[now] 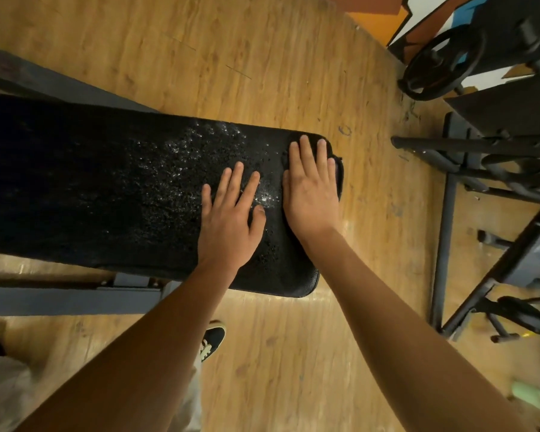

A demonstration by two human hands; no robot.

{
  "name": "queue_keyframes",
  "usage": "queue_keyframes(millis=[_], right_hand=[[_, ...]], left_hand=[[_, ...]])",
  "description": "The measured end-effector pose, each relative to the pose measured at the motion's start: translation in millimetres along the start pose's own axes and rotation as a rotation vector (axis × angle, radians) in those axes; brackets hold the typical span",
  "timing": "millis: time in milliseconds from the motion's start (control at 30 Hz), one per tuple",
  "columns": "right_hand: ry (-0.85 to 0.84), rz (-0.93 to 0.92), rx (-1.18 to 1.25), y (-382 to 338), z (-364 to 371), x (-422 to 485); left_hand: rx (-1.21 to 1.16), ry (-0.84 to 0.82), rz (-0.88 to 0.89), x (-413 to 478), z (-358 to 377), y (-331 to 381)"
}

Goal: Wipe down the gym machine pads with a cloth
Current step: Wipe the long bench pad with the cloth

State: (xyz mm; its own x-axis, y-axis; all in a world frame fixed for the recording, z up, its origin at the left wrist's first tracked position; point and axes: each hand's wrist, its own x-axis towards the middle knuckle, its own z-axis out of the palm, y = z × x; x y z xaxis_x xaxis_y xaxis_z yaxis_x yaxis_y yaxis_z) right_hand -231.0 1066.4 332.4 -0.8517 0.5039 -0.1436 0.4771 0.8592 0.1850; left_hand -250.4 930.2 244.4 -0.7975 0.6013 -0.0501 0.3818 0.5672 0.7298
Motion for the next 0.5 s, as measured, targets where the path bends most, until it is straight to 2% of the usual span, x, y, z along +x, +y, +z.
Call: queue_keyframes(millis=[133, 367, 500], right_hand=[[-0.051, 0.017, 0.004, 0, -4, -3], [-0.049, 0.050, -0.048, -4, -4, 56], [-0.013, 0.050, 0.007, -8, -2, 11]], left_hand=[[-0.015, -0.018, 0.022, -1, -4, -1], [-0.016, -0.006, 0.031, 0, -1, -4], [-0.022, 0.003, 0.033, -2, -3, -4]])
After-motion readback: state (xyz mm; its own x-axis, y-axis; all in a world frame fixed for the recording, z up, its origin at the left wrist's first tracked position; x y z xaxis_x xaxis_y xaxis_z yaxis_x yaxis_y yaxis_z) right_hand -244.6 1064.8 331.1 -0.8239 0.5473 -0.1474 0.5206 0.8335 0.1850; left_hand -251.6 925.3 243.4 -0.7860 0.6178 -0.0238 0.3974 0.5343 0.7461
